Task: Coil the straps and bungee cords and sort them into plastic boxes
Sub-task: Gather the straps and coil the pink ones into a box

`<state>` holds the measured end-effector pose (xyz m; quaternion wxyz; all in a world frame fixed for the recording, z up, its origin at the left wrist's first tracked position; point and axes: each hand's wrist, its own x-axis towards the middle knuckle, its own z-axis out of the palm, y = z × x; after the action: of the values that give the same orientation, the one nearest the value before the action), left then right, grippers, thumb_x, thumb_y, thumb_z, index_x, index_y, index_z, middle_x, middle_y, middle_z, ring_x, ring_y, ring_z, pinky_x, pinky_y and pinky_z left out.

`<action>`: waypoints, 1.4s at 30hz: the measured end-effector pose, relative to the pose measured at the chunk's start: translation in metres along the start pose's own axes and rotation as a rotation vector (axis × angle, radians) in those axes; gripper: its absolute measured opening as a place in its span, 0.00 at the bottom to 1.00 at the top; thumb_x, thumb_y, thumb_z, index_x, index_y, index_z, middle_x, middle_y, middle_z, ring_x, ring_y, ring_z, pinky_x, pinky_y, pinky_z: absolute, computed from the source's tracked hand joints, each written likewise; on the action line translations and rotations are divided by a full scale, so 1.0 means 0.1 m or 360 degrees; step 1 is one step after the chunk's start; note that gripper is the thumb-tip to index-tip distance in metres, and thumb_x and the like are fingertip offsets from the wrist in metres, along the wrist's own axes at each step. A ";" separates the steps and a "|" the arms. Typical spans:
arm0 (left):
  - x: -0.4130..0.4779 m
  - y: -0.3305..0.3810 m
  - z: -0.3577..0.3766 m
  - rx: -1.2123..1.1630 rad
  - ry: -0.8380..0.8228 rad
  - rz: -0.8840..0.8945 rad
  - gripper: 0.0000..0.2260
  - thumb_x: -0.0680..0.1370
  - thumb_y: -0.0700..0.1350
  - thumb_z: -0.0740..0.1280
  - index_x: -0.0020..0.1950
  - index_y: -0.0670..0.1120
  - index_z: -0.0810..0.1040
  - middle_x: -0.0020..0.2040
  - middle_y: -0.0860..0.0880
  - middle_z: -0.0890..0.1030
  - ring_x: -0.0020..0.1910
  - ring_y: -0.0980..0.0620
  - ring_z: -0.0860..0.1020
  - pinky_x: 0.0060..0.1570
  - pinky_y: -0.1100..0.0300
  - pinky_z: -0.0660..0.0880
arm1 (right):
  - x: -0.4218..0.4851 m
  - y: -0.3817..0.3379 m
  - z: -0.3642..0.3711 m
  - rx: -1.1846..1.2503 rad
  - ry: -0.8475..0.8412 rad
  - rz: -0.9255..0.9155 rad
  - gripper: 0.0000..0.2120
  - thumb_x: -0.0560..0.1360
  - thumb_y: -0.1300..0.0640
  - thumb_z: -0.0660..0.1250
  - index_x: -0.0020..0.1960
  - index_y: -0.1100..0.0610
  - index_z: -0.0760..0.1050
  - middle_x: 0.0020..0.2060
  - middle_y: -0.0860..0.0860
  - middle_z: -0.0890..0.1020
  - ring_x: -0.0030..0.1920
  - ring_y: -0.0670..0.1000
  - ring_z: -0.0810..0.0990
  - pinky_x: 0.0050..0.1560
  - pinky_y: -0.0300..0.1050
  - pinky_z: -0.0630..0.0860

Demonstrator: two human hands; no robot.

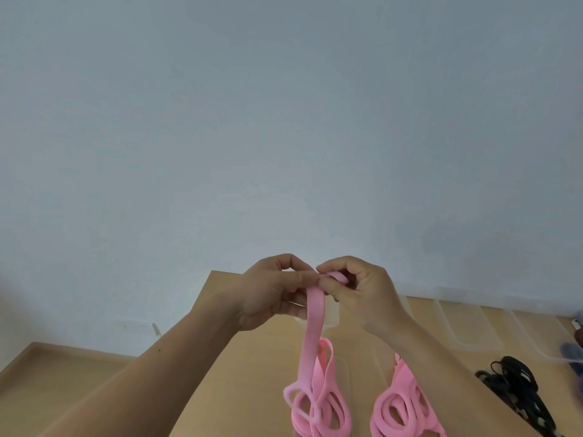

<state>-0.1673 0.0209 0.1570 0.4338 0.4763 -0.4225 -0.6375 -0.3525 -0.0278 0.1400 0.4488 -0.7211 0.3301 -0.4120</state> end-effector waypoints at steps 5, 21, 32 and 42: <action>0.01 -0.04 0.02 0.0029 0.0089 0.0134 0.11 0.73 0.37 0.74 0.52 0.38 0.76 0.49 0.33 0.83 0.46 0.36 0.83 0.48 0.45 0.82 | -0.06 0.00 -0.07 0.0396 -0.0185 0.0201 0.07 0.75 0.64 0.71 0.51 0.56 0.82 0.36 0.52 0.83 0.36 0.49 0.81 0.37 0.40 0.77; -0.03 -0.10 0.03 0.0185 -0.0015 0.0063 0.12 0.77 0.43 0.73 0.54 0.38 0.76 0.45 0.38 0.85 0.41 0.43 0.84 0.42 0.53 0.81 | -0.08 -0.01 -0.09 -0.0022 -0.0073 0.0110 0.04 0.75 0.59 0.72 0.47 0.50 0.83 0.33 0.44 0.81 0.33 0.45 0.79 0.36 0.36 0.75; 0.00 -0.10 0.06 -0.0190 -0.0007 0.0069 0.10 0.74 0.36 0.74 0.53 0.37 0.79 0.46 0.37 0.84 0.43 0.42 0.83 0.44 0.52 0.81 | -0.13 0.02 -0.05 -0.0053 0.0044 -0.0026 0.10 0.73 0.65 0.74 0.45 0.50 0.82 0.39 0.45 0.82 0.42 0.50 0.82 0.45 0.43 0.80; 0.02 -0.17 0.06 0.0150 0.0269 0.0263 0.17 0.74 0.33 0.74 0.60 0.41 0.75 0.51 0.37 0.80 0.49 0.38 0.84 0.50 0.48 0.82 | -0.08 0.03 -0.01 0.0129 -0.0051 0.0309 0.08 0.73 0.53 0.74 0.48 0.56 0.81 0.33 0.51 0.83 0.32 0.49 0.81 0.32 0.42 0.77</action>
<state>-0.1758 0.0239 0.1412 0.4963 0.5117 -0.4517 -0.5366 -0.3572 -0.0221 0.1352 0.5207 -0.6734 0.3742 -0.3679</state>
